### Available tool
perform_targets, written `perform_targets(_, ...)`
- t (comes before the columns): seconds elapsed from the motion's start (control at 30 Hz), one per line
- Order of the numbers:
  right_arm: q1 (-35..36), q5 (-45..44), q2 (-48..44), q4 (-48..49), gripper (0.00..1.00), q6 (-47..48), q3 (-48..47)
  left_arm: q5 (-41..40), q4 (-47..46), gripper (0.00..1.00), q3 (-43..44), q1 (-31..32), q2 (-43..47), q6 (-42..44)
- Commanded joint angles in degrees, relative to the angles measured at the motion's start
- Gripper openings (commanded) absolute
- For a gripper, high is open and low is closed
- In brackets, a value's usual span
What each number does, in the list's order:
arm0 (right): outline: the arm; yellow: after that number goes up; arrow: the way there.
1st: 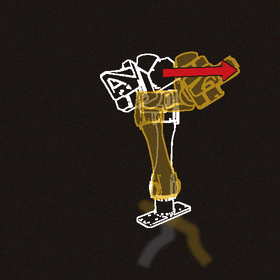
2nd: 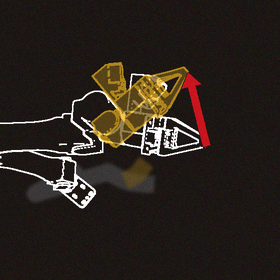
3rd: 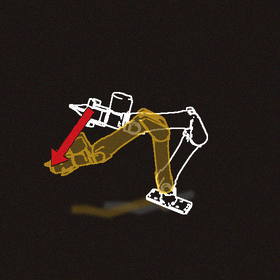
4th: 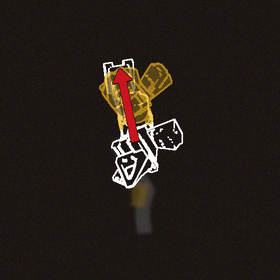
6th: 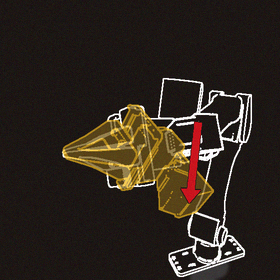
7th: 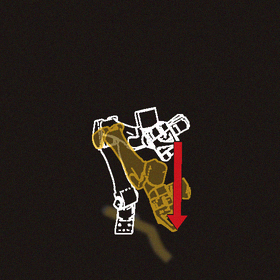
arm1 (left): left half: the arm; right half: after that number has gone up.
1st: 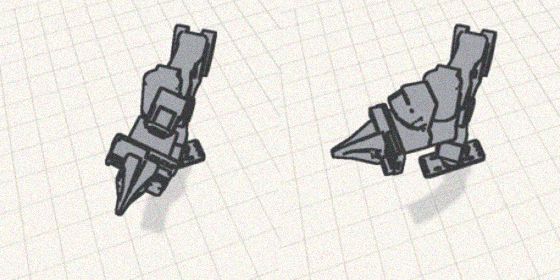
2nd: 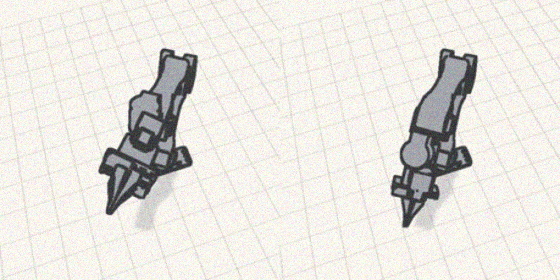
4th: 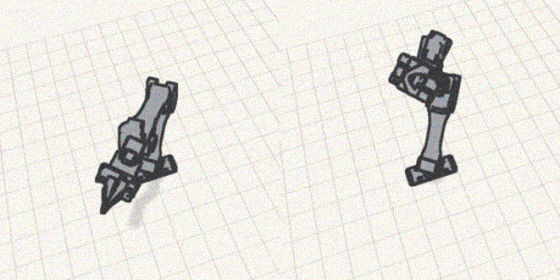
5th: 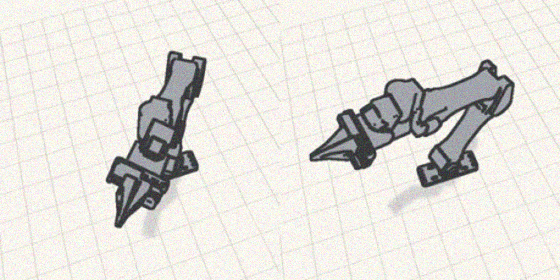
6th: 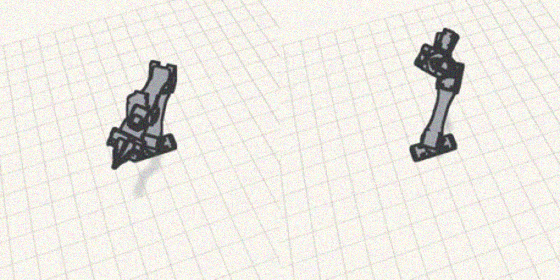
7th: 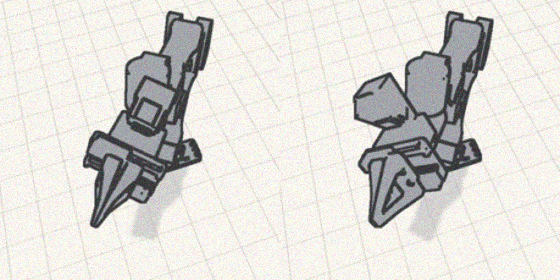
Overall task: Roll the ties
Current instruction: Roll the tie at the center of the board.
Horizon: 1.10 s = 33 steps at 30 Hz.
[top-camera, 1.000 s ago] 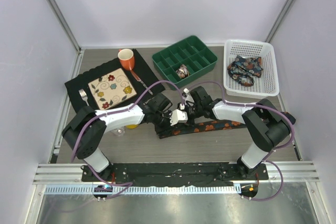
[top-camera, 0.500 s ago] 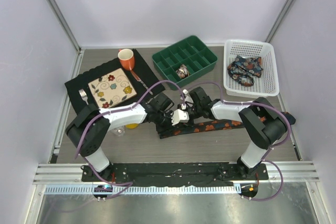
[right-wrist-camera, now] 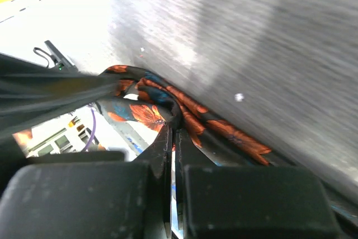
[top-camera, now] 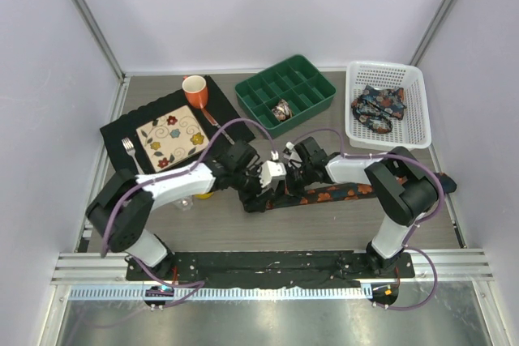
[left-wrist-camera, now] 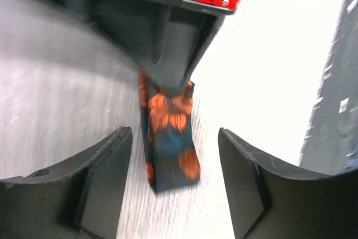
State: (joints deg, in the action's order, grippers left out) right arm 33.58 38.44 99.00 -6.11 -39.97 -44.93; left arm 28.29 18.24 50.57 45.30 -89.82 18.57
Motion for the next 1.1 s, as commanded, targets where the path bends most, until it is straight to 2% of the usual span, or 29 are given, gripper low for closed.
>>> perform_targets(0.0, -0.5, -1.9, 0.5, -0.5, 0.01, 2.1, 0.5, 4.5, -12.6, 0.71, -5.3, -2.9, 11.6, -10.3)
perform_targets(0.07, -0.5, -1.9, 0.9, -0.5, 0.01, 2.3, 0.4, 3.4, -16.0, 0.75, -9.9, -3.2, 17.3, -7.6)
perform_targets(0.13, -0.5, -2.0, 1.1, -0.6, 0.01, 2.2, 0.1, 3.8, -14.8, 0.78, -12.1, -3.2, 19.6, -3.0)
perform_targets(0.2, -0.5, -2.0, 1.4, -0.7, 0.01, 2.3, -0.1, 3.8, -6.2, 0.79, -11.6, -3.0, 19.5, 6.5)
perform_targets(0.27, -0.5, -2.0, 1.4, -0.6, 0.01, 2.2, -0.2, 1.3, 1.4, 0.79, -9.2, -2.8, 18.4, 10.3)
perform_targets(0.3, -0.4, -2.1, 1.4, -0.6, 0.01, 2.1, -0.2, -2.2, 3.4, 0.79, -8.3, -2.7, 16.4, 12.8)
perform_targets(0.37, -0.6, -2.2, 1.5, -0.6, 0.01, 2.0, -0.2, -3.9, 7.3, 0.79, -6.2, -2.6, 14.5, 15.0)
perform_targets(0.63, -0.7, -2.3, 2.6, -0.5, 0.01, 1.7, -0.4, -8.3, 7.5, 0.76, -2.9, 0.3, 7.0, 17.9)
perform_targets(0.7, -0.6, -2.4, 2.7, -0.6, 0.01, 1.6, -0.4, -8.3, 7.2, 0.72, -2.4, 0.9, 5.7, 17.5)
perform_targets(0.9, -1.1, -2.0, 3.0, -0.5, 0.01, 1.6, -0.6, -7.4, 4.9, 0.70, -1.6, 1.5, 3.1, 17.3)
perform_targets(1.07, -1.2, -1.8, 3.3, -0.5, 0.01, 1.4, -0.5, -7.0, 2.8, 0.56, -1.3, 1.5, 2.6, 17.0)
